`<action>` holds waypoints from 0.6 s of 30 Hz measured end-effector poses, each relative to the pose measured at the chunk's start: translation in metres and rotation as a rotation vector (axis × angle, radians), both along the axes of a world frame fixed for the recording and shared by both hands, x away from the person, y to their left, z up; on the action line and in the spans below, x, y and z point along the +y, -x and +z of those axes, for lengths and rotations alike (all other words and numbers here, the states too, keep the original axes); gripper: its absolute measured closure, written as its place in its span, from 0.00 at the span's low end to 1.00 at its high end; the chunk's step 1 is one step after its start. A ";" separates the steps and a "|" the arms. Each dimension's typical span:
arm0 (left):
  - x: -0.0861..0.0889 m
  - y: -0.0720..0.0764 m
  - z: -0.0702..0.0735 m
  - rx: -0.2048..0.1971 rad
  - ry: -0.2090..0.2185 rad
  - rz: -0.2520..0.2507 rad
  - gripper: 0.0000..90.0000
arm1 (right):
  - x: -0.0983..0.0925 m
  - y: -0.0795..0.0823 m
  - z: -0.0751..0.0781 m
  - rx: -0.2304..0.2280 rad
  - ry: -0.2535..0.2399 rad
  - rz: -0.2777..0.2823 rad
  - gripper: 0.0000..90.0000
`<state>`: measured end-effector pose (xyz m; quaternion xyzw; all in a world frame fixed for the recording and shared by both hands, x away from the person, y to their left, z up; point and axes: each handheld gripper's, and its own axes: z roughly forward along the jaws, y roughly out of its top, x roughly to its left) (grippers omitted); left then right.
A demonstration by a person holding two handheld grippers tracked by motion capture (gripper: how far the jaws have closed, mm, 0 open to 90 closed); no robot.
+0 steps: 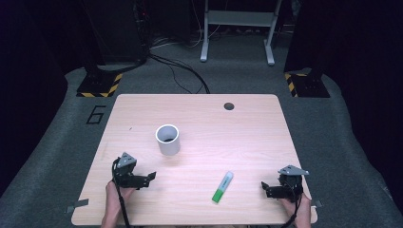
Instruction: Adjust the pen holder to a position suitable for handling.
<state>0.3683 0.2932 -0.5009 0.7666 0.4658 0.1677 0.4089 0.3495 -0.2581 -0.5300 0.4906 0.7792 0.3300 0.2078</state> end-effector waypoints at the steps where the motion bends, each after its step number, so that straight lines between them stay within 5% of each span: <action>1: -0.001 -0.002 0.003 0.000 0.005 -0.008 0.00 | 0.000 0.000 0.000 0.001 -0.003 -0.004 0.00; 18: -0.017 -0.045 0.031 -0.034 0.063 -0.038 0.00 | 0.000 0.000 0.000 0.002 -0.002 -0.005 0.00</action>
